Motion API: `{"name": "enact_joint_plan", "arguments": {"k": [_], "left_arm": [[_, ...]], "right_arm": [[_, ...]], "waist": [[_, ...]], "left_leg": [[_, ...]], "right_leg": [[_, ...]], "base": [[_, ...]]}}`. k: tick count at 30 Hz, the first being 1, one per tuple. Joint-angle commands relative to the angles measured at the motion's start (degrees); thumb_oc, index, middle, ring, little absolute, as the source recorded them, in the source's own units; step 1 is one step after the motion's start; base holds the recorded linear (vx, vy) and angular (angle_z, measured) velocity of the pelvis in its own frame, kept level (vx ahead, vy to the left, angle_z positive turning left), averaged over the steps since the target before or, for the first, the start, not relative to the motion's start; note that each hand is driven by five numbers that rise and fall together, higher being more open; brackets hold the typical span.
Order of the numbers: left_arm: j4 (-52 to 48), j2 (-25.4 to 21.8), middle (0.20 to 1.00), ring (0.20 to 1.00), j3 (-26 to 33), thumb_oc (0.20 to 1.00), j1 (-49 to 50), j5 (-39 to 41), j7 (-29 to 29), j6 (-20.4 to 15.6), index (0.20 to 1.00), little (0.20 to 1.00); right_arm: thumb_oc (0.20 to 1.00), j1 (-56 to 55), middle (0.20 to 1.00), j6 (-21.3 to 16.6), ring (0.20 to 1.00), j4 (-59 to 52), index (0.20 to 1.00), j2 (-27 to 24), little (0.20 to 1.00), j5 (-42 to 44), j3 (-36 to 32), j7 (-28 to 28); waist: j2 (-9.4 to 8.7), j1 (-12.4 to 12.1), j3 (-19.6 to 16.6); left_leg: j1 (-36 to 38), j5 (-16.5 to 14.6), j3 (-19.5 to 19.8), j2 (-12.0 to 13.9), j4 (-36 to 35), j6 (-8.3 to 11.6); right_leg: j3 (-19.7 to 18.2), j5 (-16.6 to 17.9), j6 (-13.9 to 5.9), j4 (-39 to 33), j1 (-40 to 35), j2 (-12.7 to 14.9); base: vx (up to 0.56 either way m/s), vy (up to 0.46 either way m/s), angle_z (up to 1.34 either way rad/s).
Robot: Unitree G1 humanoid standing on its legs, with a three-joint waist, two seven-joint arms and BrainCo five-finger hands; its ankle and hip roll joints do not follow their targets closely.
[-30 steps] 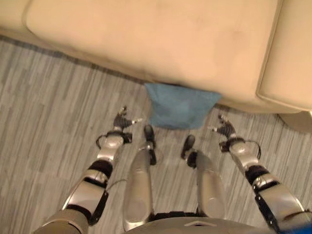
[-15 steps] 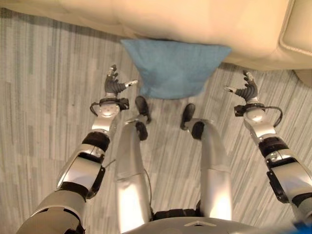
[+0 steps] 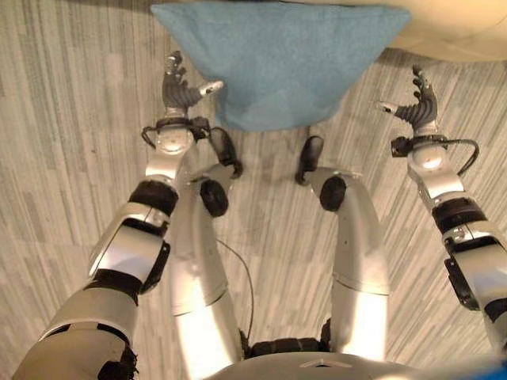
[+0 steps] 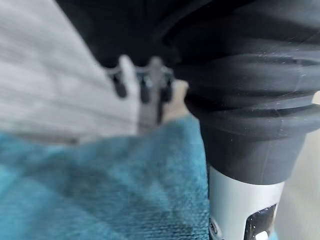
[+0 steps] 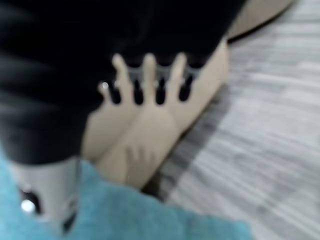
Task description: Pick up all the scattered cushions and arrange them neatly on the sofa.
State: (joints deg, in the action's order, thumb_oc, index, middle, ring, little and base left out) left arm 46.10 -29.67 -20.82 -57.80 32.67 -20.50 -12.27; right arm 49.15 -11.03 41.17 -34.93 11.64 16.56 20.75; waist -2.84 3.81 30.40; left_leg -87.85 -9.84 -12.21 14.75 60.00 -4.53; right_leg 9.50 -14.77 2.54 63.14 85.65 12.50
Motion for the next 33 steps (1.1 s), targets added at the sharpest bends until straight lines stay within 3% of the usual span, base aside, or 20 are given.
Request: {"name": "enact_joint_plan", "arguments": {"k": [1, 5, 9, 15, 25, 26, 27, 28, 33], "left_arm": [[-3.8, -1.6, 1.000, 1.000, 0.3, 1.000, 3.4, 0.7, -1.5, -3.1, 1.000, 1.000], [-7.0, -1.6, 1.000, 1.000, -1.7, 1.000, 0.3, 2.2, -2.3, -3.1, 1.000, 1.000], [-7.5, -1.1, 1.000, 1.000, -3.8, 1.000, -0.4, 2.2, -2.2, -2.7, 1.000, 1.000], [-7.9, 0.9, 1.000, 1.000, -7.4, 1.000, -0.9, 3.4, -1.4, -2.5, 1.000, 1.000], [-8.8, 6.5, 1.000, 1.000, -9.6, 1.000, -4.3, 6.7, -3.4, -4.5, 1.000, 1.000], [-10.5, 7.5, 0.956, 0.956, -9.7, 0.956, -5.1, 6.9, -4.2, -5.3, 0.956, 0.956], [-11.5, 7.9, 0.479, 0.479, -9.6, 0.479, -5.4, 7.1, -4.4, -5.7, 0.479, 0.479], [-12.0, 8.1, 0.200, 0.200, -9.2, 0.200, -5.5, 7.0, -4.7, -5.9, 0.200, 0.200], [-14.3, 8.4, 0.200, 0.200, -7.8, 0.200, -5.0, 7.4, -5.3, -6.9, 0.200, 0.200]], "right_arm": [[1.000, -4.8, 1.000, -2.6, 1.000, -3.3, 1.000, -2.1, 1.000, 3.3, -0.2, 0.4], [1.000, -4.1, 1.000, -3.7, 1.000, -6.0, 1.000, -3.9, 1.000, 7.8, 0.6, -1.6], [1.000, -3.9, 1.000, -3.7, 1.000, -7.2, 1.000, -5.2, 1.000, 9.3, 2.4, -3.2], [1.000, 3.4, 1.000, -3.0, 1.000, -7.1, 1.000, -4.3, 1.000, 11.3, 12.4, -6.5], [1.000, 16.8, 1.000, -0.6, 1.000, -0.8, 1.000, 10.9, 1.000, 6.4, 21.9, -4.5], [0.272, 18.3, 0.272, -0.3, 0.272, 0.4, 0.272, 14.4, 0.272, 5.7, 22.5, -4.1], [0.200, 18.5, 0.200, -0.3, 0.200, 0.4, 0.200, 15.5, 0.200, 5.6, 22.1, -3.8], [0.200, 18.7, 0.200, -0.3, 0.200, 0.5, 0.200, 16.6, 0.200, 5.7, 21.9, -3.7], [0.200, 18.8, 0.200, -0.5, 0.200, -0.4, 0.200, 17.2, 0.200, 5.5, 20.1, -3.1]], "waist": [[1.12, 1.3, -4.0], [0.45, 1.5, -1.2], [0.37, 1.5, -0.6], [1.50, 0.2, -0.6], [3.81, -1.9, -0.6], [4.27, -2.5, -0.6], [4.37, -2.5, -0.6], [4.45, -2.6, -0.6], [4.23, -2.3, -0.6]], "left_leg": [[0.5, -1.0, 6.8, 1.1, 1.7, 5.92], [-2.1, -2.1, 7.9, 2.3, 6.8, 5.31], [-2.1, -2.8, 8.0, 2.8, 8.5, 5.04], [-2.1, -3.2, 8.3, 3.8, 10.6, 4.56], [-2.1, -2.8, 8.7, 3.3, 11.7, 4.27], [-2.1, -2.5, 8.9, 2.9, 11.8, 4.29], [-2.1, -2.4, 9.0, 2.8, 11.8, 4.30], [-2.1, -2.3, 9.0, 2.6, 11.6, 4.29], [-2.1, -1.9, 8.9, 1.8, 11.4, 4.38]], "right_leg": [[-3.1, 6.2, -7.14, -5.6, 1.1, 0.7], [-4.5, 5.6, -6.73, -0.9, 4.0, 0.5], [-4.8, 5.0, -6.59, 0.7, 4.3, 0.3], [-5.0, 4.9, -6.03, 2.0, 4.3, -0.9], [-5.4, 5.0, -5.07, 3.2, 4.3, -1.4], [-5.6, 5.1, -4.89, 3.5, 4.3, -1.1], [-5.6, 5.1, -4.84, 3.6, 4.3, -1.0], [-5.7, 5.1, -4.82, 3.7, 4.3, -0.9], [-6.1, 5.3, -4.77, 3.9, 4.3, -0.8]], "base": [[0.03, 0.003, -0.09], [0.04, 0.004, -0.12], [0.04, 0.002, -0.07], [0.02, 0.002, -0.06], [0.00, 0.000, -0.02], [0.00, 0.000, 0.00], [0.00, 0.004, 0.05], [0.00, 0.014, 0.07], [0.00, 0.006, 0.05]]}}
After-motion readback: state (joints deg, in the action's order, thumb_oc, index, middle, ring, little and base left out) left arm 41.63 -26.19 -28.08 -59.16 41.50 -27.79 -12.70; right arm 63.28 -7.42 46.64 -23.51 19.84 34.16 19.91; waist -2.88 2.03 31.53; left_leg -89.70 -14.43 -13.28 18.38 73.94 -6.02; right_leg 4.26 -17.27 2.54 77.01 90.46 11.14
